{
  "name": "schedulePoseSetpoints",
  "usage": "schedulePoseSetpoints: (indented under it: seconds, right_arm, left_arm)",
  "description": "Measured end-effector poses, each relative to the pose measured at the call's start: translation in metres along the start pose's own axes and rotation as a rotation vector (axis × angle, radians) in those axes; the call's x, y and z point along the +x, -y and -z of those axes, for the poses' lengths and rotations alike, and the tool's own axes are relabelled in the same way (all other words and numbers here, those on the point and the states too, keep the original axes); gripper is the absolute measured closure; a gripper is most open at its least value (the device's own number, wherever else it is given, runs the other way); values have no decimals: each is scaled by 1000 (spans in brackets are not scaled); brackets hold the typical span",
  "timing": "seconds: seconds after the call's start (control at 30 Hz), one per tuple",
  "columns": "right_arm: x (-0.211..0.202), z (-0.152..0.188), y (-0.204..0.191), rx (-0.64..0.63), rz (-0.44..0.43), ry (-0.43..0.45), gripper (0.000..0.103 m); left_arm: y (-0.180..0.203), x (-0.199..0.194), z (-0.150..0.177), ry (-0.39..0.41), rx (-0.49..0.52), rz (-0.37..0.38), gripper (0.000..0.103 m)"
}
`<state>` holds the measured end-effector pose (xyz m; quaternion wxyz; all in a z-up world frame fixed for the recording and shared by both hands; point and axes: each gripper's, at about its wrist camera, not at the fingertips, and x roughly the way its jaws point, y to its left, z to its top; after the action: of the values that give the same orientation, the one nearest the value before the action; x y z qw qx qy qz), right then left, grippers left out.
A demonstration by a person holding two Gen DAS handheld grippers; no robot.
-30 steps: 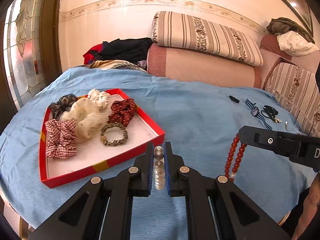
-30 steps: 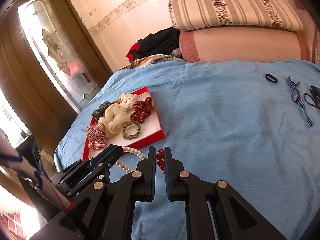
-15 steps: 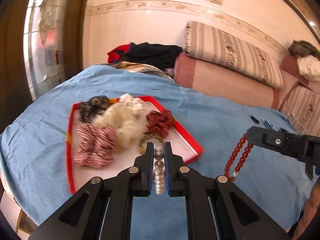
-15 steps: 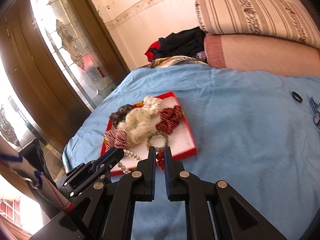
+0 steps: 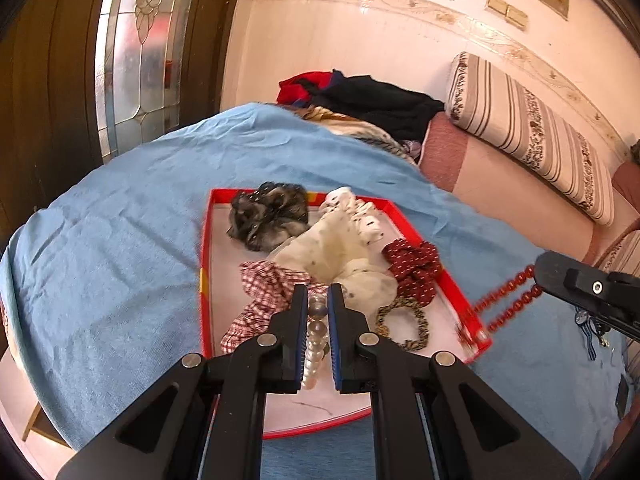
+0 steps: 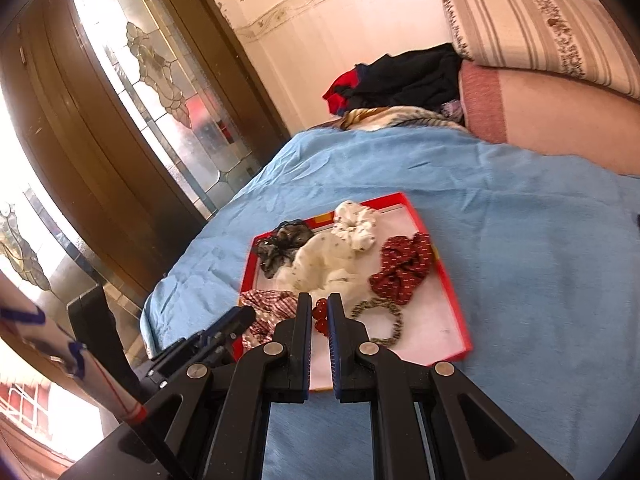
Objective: Organize jewelry
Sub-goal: 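Carry the pearl and red bead bracelets over the red tray, then lower and open the left tool on the pearls while the right tool releases the red beads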
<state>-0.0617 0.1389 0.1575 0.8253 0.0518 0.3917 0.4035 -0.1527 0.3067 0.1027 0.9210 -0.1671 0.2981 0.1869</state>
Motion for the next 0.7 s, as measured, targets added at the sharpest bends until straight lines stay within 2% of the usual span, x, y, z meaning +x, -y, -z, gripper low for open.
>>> schedulePoseSetpoints:
  seconds: [0.4,0.7]
  right_arm:
    - [45,14,-11,-16,-33,-81,95]
    - [63,25,11,20,0,-121,95]
  left_arm:
    - [-1,11,4,-28,-2,-22,94]
    - [5,23,9,-59,12,-34,94]
